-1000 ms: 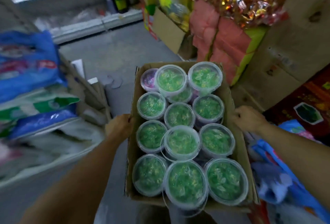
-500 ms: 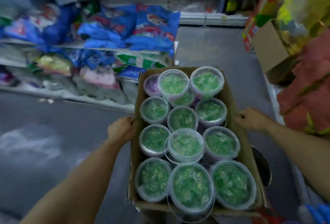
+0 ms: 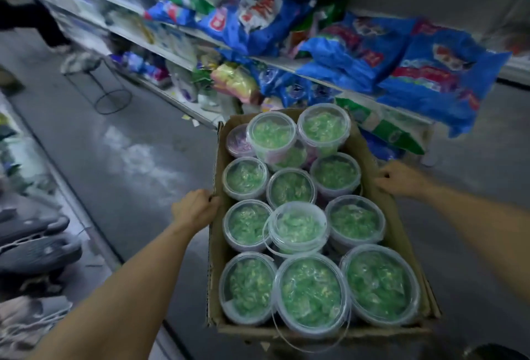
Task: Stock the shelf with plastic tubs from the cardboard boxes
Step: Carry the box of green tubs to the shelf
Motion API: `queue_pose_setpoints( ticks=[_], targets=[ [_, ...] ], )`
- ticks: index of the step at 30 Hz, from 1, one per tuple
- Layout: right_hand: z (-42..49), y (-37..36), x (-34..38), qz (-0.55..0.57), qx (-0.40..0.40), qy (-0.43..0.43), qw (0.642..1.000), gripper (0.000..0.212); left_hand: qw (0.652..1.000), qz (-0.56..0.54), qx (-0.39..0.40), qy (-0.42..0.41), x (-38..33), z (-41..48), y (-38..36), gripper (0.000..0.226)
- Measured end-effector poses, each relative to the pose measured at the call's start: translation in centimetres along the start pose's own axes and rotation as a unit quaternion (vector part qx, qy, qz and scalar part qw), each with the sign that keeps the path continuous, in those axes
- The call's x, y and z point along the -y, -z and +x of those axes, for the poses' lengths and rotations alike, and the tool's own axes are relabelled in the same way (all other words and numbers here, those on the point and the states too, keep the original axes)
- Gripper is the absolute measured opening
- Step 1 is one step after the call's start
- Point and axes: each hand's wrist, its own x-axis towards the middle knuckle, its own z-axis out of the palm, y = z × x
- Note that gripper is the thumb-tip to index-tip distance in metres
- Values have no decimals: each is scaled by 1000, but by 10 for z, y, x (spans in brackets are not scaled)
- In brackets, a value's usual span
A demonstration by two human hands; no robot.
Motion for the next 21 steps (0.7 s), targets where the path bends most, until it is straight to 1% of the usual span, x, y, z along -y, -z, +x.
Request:
queue_pose_setpoints(
  ticks=[4,11,13,15,17,21],
  targets=[
    [83,7,85,-9,16,31,999,43,999,-13,-2,45,60,57,31,29],
    [223,26,233,-16,7,91,996,44,989,-41,-68,122,153,156,87,29],
    [265,32,272,-24,3,128,992,43,985,-58,-83,142,179,188,99,29],
    [308,36,314,-41,8,158,987,41,980,-69,-97,161,203,219,111,28],
    [352,41,356,-55,11,169,984,40,974,-79,-106,186,225,251,125,29],
    [442,51,443,-47,37,207,976,39,962,-83,-122,227,271,314,151,30]
  ],
)
